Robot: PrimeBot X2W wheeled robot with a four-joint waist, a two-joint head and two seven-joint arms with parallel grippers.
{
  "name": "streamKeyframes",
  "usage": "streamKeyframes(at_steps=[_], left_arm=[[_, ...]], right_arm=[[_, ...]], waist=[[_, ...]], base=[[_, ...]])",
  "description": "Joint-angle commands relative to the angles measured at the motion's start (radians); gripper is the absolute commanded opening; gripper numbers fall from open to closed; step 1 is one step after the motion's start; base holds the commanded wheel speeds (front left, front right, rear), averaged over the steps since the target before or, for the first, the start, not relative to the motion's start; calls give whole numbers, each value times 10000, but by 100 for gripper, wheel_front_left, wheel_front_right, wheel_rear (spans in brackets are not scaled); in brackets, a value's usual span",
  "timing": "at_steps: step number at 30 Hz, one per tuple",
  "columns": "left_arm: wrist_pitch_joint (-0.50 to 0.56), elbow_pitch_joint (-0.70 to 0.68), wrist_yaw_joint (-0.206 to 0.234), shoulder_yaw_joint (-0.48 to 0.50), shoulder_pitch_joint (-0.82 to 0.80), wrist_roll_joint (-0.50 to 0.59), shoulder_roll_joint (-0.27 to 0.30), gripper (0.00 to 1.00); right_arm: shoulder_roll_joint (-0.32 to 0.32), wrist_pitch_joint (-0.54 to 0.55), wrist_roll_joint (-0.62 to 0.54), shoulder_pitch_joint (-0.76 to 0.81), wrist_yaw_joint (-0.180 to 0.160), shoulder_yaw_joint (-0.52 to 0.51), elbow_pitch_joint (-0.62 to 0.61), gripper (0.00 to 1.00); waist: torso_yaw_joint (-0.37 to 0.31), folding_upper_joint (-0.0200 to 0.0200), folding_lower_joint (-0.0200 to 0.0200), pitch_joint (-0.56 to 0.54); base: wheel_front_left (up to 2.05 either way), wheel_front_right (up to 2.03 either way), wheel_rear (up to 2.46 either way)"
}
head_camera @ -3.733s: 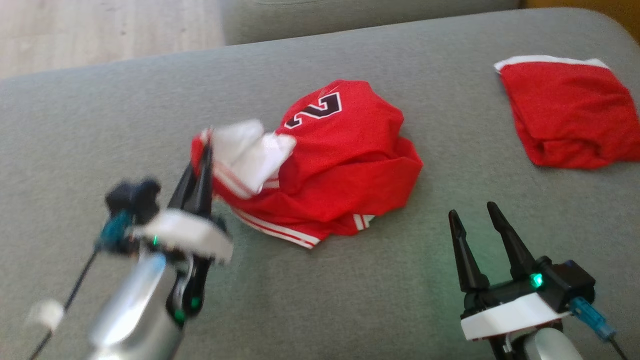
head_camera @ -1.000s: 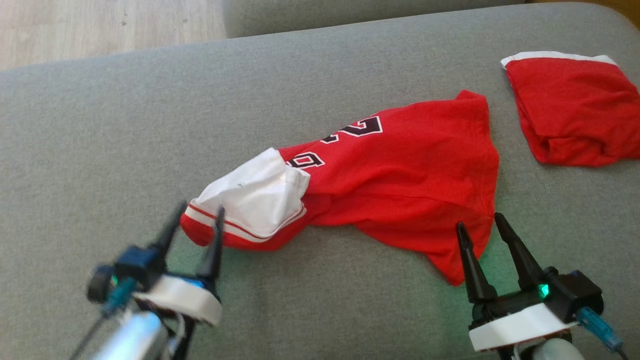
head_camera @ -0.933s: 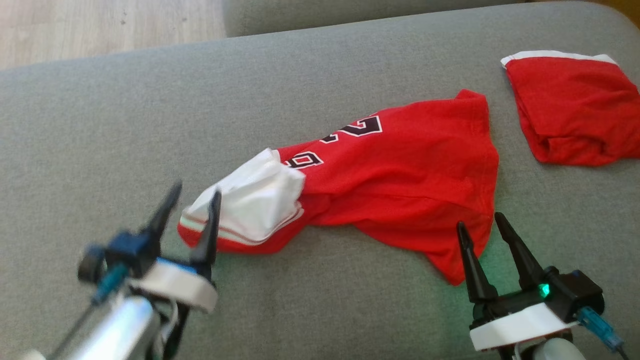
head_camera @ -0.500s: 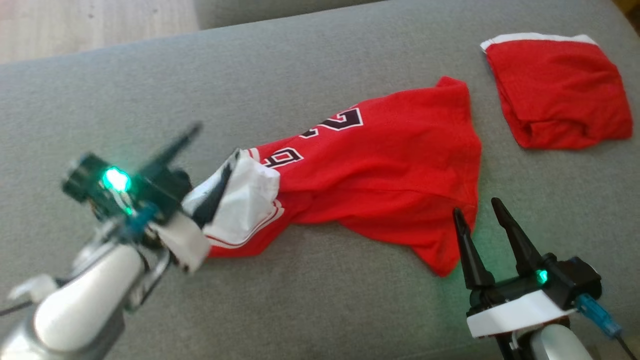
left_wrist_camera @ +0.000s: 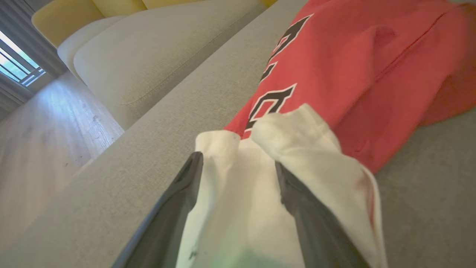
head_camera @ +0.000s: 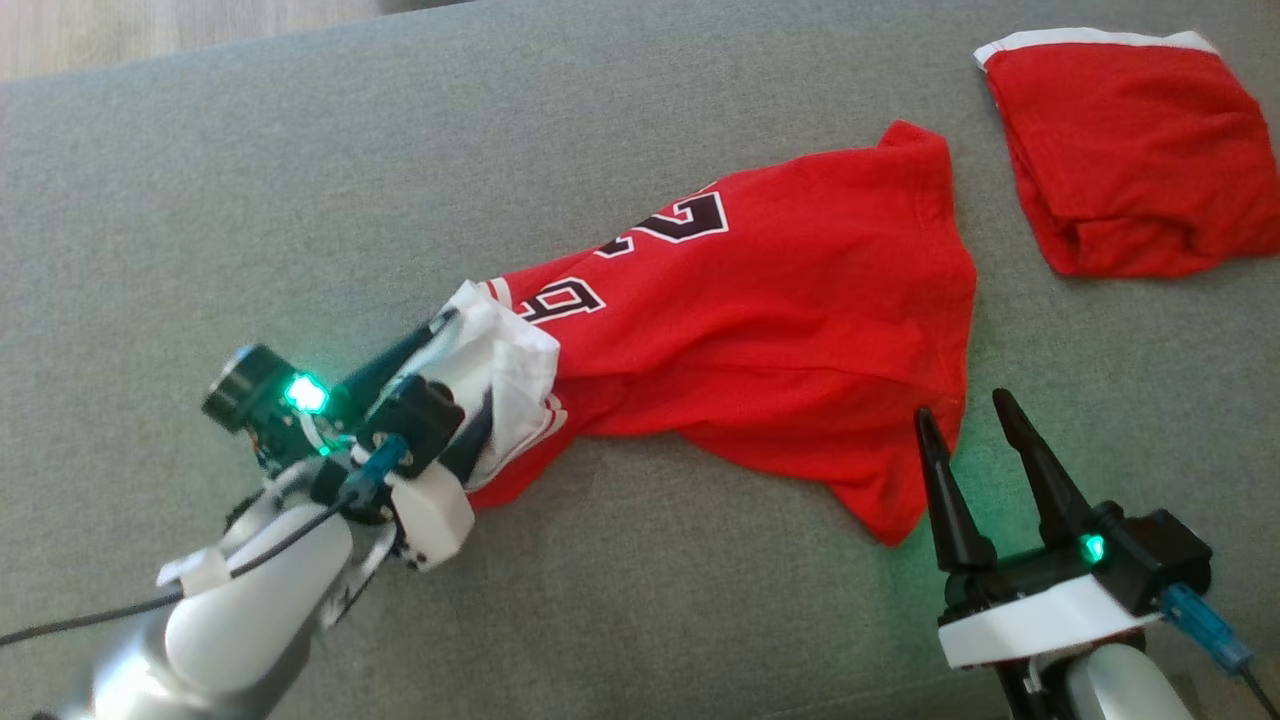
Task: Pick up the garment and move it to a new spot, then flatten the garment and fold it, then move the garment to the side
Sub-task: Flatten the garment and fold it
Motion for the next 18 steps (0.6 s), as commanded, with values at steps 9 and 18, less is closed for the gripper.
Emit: streamKeyframes(at_steps=[9,18], left_arm=[[-237,632,679,443,-869,316,-219,100],[-633,981,842,431,-814,219,-386,0]], right_arm=[[-109,-109,-32,-367,-9,300,-265,100],[-123,-109,-40,-307,-9,246,-268,100]], waist=[[11,0,-1,44],[50,0,-1,-58]], base=[[0,0,0],[0,0,0]])
